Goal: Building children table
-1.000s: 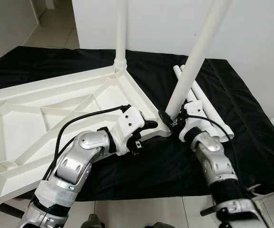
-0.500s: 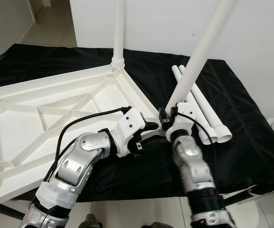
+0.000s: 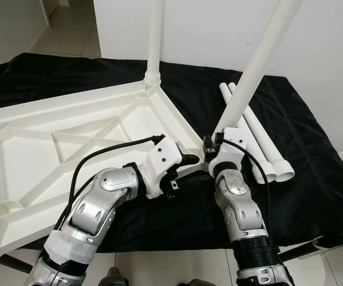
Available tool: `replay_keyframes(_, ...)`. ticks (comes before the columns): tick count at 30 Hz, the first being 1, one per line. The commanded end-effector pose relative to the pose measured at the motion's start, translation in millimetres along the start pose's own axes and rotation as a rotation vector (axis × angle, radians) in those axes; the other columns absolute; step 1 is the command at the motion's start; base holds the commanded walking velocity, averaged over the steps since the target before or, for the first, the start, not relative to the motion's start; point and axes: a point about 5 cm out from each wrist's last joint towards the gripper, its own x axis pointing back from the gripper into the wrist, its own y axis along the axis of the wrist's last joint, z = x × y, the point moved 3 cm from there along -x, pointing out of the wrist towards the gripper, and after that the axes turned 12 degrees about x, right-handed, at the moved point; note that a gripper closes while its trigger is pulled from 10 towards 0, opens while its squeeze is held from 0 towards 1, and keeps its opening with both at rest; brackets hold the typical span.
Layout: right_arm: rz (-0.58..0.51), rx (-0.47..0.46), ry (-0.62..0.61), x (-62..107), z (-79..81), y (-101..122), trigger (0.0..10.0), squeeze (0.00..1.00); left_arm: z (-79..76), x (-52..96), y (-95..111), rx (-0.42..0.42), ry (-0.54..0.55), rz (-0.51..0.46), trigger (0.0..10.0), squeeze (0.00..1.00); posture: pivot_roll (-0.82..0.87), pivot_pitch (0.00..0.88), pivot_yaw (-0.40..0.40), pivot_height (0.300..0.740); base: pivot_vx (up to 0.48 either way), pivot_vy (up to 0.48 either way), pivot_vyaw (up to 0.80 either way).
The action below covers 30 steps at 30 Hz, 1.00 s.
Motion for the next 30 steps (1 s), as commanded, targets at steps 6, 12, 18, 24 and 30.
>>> replay_keyframes(6,-0.051,-0.062,0.016,9.7,-0.8,0,10.0,1.00,-0.3,-1.6,0,-0.005,0.015,0.002,10.0,0.00,0.05,0.000,-0.097,0.740,0.000,0.000,0.00)
replay_keyframes(12,-0.082,-0.057,0.082,8.0,-19.9,2,10.0,1.00,0.0,-1.0,1,-0.007,0.014,0.002,10.0,0.00,0.05,0.000,-0.091,0.740,0.000,0.000,0.00)
replay_keyframes(18,-0.141,0.013,0.317,12.0,-21.6,3,10.0,0.00,1.1,-1.7,3,-0.009,0.013,0.003,10.0,0.00,0.04,0.001,-0.076,0.740,0.000,0.000,0.00)
replay_keyframes(24,-0.162,0.128,0.488,4.6,-35.3,-5,10.0,0.00,-0.2,-4.9,3,-0.012,0.002,0.001,10.0,0.00,0.04,0.001,-0.068,0.740,0.000,0.000,0.00)
replay_keyframes(30,-0.164,0.162,0.553,-5.4,-36.4,-5,10.0,0.00,-0.5,-6.9,5,-0.012,-0.002,-0.003,10.0,0.00,0.04,0.000,-0.066,0.740,0.000,0.000,0.00)
